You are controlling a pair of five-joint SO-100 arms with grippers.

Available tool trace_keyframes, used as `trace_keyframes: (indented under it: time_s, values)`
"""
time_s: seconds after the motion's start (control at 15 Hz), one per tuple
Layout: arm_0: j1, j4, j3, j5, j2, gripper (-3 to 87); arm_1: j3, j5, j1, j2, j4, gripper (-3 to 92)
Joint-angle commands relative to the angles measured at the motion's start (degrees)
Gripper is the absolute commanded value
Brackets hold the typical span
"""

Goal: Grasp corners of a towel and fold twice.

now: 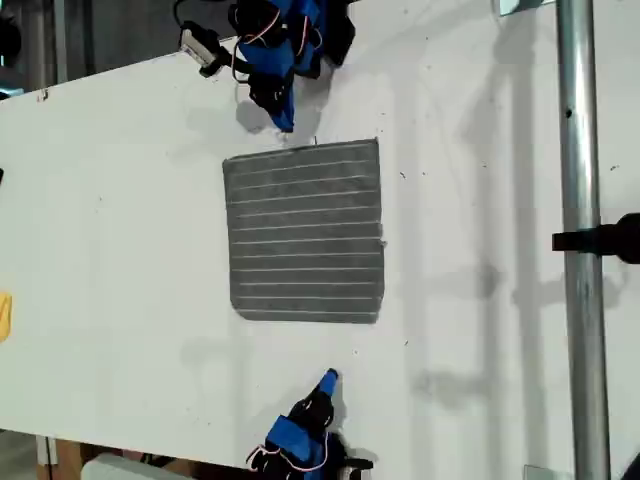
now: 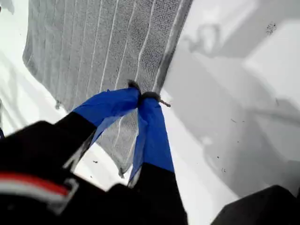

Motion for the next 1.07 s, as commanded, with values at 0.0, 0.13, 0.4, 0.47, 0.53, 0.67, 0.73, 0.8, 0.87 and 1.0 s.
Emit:
trace_keyframes:
  time_s: [0.0, 0.13, 0.4, 0.47, 0.53, 0.67, 0.73, 0.8, 0.87, 1.0]
  values:
    - [-2.6, 0.5, 0.6, 0.5, 0.4, -2.4, -0.8, 0.4, -0.4, 0.0, 0.3, 2.5]
    - [-3.1, 0.5, 0.6, 0.5, 0.4, -2.4, -0.8, 0.4, -0.4, 0.0, 0.3, 2.5]
    - [-5.0, 0.5, 0.6, 0.4, 0.4, -2.4, -0.8, 0.4, -0.4, 0.0, 0.3, 2.5]
    - [-5.0, 0.5, 0.6, 0.4, 0.4, -2.4, -0.8, 0.4, -0.4, 0.0, 0.3, 2.5]
    - [-5.0, 0.5, 0.6, 0.3, 0.4, -2.4, -0.8, 0.4, -0.4, 0.0, 0.3, 2.5]
    - [-4.7, 0.5, 0.6, -0.4, 0.4, -2.4, -0.8, 0.4, -0.4, 0.0, 0.3, 2.5]
    - [-4.9, 0.5, 0.6, -2.1, 0.4, -2.4, -0.8, 0.4, -0.4, 0.0, 0.3, 2.5]
    - [-5.1, 0.5, 0.6, -5.4, 0.4, -2.4, -0.8, 0.4, -0.4, 0.0, 0.3, 2.5]
    - [-5.1, 0.5, 0.6, -10.3, 0.4, -2.4, -0.8, 0.4, -0.4, 0.0, 0.3, 2.5]
    - [-4.7, 0.5, 0.6, -17.6, 0.4, -2.4, -0.8, 0.4, -0.4, 0.0, 0.3, 2.5]
